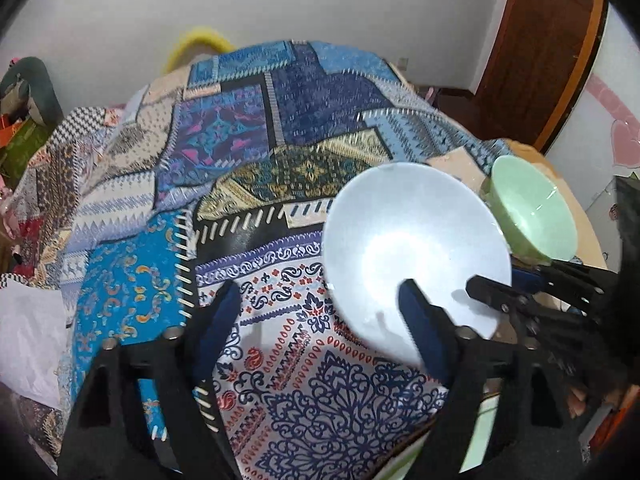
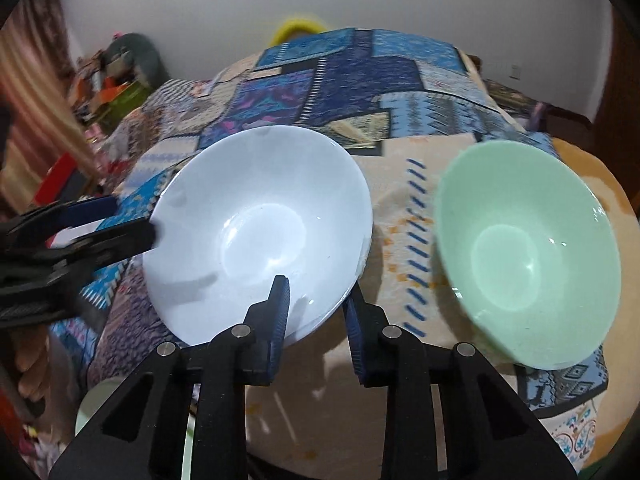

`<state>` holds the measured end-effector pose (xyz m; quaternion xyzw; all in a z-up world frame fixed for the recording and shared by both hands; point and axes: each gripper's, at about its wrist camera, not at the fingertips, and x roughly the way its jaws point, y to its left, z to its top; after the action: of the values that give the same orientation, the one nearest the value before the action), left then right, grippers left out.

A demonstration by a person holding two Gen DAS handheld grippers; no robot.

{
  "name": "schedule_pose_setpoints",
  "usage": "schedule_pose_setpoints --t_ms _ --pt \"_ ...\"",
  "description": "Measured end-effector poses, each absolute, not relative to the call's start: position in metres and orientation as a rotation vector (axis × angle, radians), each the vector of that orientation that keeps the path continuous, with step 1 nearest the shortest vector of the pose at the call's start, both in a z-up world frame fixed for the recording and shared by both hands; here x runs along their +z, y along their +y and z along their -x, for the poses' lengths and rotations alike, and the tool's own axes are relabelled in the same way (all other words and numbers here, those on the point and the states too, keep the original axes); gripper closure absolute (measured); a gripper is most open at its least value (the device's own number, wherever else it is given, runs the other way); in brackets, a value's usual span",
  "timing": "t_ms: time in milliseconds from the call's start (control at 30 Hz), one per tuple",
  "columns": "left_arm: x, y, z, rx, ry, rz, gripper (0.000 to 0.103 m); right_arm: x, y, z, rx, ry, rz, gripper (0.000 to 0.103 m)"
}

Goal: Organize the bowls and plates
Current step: 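Move both tools to the white spotted bowl and grasp its rim, then lift the white spotted bowl with both tools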

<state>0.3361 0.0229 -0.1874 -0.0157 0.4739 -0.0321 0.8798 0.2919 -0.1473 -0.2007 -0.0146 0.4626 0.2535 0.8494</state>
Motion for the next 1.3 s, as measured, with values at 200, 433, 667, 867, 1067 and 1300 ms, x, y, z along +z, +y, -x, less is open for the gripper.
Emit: schedule_pose_setpoints --t_ms 200,433,667,867,1067,1300 --pt "-0.213 0.028 -0.352 -0.079 1.098 0.096 0.075 -0.204 -0.145 -0.296 0.591 1.011 0.036 0.077" --pt "-0.217 0.027 -0.355 -0.101 1.101 0.122 0.081 -0.204 -0.149 -0.311 0.533 1.028 -0.022 0.076" --pt "-0.215 0.017 -0.354 -0.107 1.103 0.080 0.089 -0.206 -0.143 -0.313 0.512 1.023 -0.033 0.089" --pt "-0.212 0.019 -0.347 -0.084 1.117 0.107 0.089 -0.198 -0.145 -0.304 0.508 1.008 -0.033 0.089" --pt "-0.198 0.016 -0.330 -0.080 1.090 0.077 0.089 -0.186 -0.146 -0.290 0.513 0.977 -0.039 0.088" --pt "-0.171 0.013 -0.301 -0.066 1.029 0.053 0.089 -0.163 -0.143 -0.267 0.510 0.925 -0.025 0.088"
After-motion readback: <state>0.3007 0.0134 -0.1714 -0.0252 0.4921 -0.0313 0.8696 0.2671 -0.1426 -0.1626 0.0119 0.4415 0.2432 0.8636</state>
